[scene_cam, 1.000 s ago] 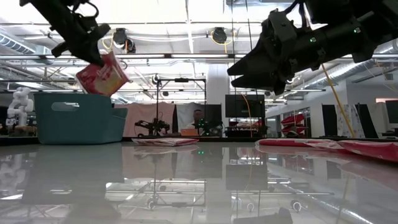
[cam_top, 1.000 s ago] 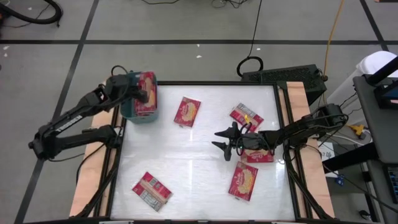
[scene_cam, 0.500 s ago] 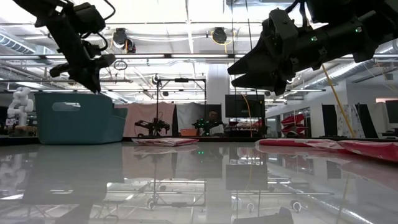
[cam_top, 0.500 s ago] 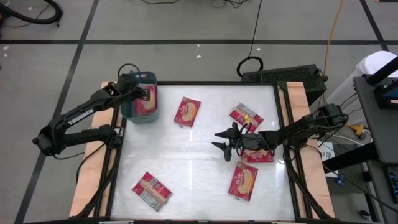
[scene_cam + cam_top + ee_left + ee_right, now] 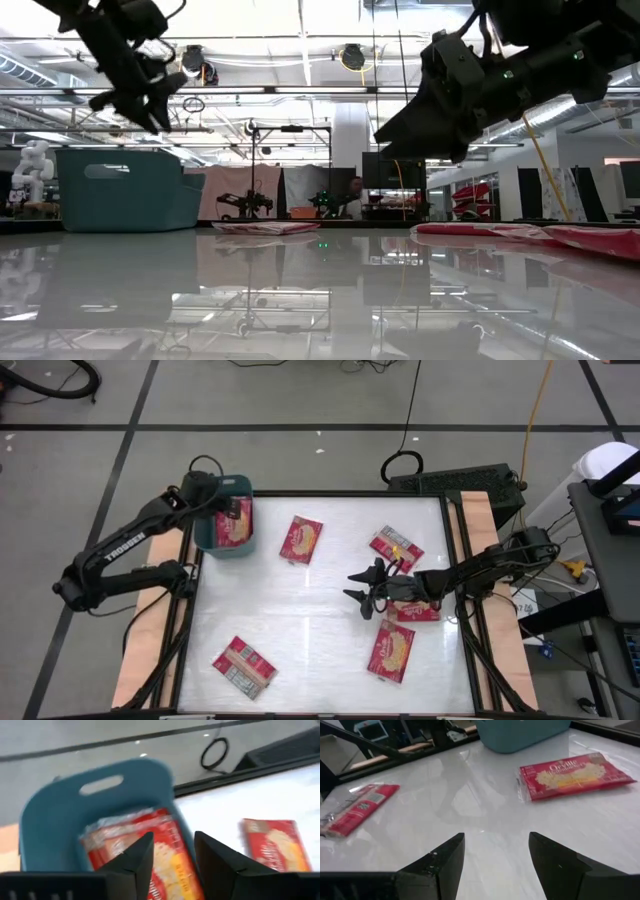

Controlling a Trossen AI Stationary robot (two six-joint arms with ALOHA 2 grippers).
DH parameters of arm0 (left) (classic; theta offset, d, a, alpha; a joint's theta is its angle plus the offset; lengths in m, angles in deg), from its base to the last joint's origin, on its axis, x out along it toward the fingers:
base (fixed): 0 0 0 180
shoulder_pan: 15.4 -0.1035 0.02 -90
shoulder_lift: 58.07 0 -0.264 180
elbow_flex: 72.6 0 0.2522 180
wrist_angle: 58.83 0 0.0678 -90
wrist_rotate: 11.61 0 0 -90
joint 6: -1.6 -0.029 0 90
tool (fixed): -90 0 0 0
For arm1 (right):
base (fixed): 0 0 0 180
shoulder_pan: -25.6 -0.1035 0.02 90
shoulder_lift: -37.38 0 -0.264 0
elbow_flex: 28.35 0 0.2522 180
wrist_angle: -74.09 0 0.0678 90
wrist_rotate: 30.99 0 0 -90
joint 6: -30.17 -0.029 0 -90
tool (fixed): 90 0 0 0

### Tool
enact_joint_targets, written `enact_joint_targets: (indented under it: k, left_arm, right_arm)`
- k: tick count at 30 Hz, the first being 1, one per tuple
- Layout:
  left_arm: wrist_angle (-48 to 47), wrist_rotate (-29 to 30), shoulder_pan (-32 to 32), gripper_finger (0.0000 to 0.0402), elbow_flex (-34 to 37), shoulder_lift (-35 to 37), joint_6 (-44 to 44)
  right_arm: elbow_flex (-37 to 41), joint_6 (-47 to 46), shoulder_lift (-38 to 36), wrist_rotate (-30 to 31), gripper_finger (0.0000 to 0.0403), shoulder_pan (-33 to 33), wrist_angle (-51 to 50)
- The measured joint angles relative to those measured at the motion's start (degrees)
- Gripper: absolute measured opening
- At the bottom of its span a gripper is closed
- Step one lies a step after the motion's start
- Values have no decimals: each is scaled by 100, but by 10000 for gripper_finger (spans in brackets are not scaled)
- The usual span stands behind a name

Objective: Sort popcorn bags into baskets
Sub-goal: Stack the red popcorn bag on top of the other red popcorn bag into the blue bin

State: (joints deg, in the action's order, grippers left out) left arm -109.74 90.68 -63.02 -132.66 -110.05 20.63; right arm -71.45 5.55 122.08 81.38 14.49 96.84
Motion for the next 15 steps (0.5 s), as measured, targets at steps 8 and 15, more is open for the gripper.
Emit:
enact_joint_targets:
  k: [8, 15]
  left_arm:
    - [96, -822, 1214, 147, -308, 278, -327]
    - [1037, 165, 3933, 120, 413, 348, 61]
  right_arm:
    - [0, -26, 0, 203, 212, -142, -173]
    - [0, -205, 119, 806, 212, -423, -206]
